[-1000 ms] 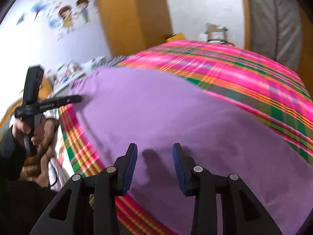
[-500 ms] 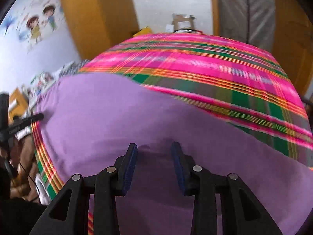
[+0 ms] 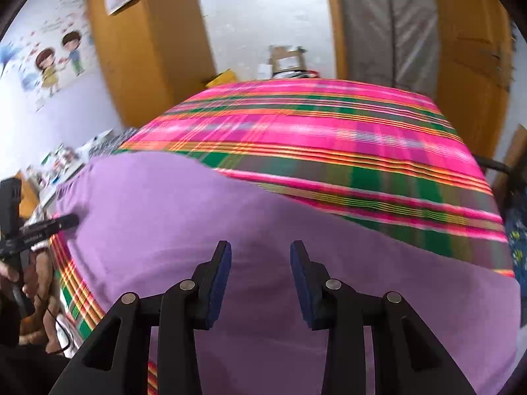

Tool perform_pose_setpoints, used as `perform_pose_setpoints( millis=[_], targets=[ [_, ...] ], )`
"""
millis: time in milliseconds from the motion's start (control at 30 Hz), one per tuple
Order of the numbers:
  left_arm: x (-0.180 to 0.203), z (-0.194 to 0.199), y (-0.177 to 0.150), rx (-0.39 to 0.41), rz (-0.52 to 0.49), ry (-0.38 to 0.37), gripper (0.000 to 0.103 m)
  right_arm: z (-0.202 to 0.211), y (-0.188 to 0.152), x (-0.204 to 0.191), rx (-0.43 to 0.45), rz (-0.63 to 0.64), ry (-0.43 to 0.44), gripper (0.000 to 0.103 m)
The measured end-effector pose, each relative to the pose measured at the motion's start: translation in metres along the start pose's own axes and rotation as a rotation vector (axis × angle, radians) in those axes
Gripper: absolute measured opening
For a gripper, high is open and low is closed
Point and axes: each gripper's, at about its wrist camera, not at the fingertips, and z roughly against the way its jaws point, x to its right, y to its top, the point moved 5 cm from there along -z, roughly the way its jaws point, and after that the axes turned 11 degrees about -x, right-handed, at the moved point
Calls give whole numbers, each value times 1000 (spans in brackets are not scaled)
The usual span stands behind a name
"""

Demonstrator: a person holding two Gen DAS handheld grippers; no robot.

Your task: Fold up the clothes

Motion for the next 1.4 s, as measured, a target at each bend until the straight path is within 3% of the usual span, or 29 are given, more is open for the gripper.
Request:
perform_pose_setpoints(
  millis=[167,333,467,633,767,900,1000,1167,1333,1400],
  targets=[
    [-24,18,6,58,33,71,17,-5,5,-18,-1,39,57,39],
    [-73,25,23,111,156,157,17,-11,11,-33,-6,71,91,39],
    [-108,27,25,123,266,179,18,-11,13,-44,-6,100,95,39],
    [-130,27,18,101,326,135,18,-16,16,-47,-17,110,93,39],
    [-133,40,29,151,307,124,20,-18,20,-50,-19,122,94,39],
    [-144,34,38,147,311,171,20,-19,23,-56,-19,138,97,39],
    [-161,28,30,126,362,135,18,-18,24,-59,-12,145,98,39],
    [-161,43,20,175,378,105,18,-19,26,-60,-15,146,98,39],
    [-169,56,6,208,436,121,35,-22,28,-64,-17,160,107,39],
    [-176,54,0,195,470,110,36,-22,27,-66,-17,166,112,39]
  ],
)
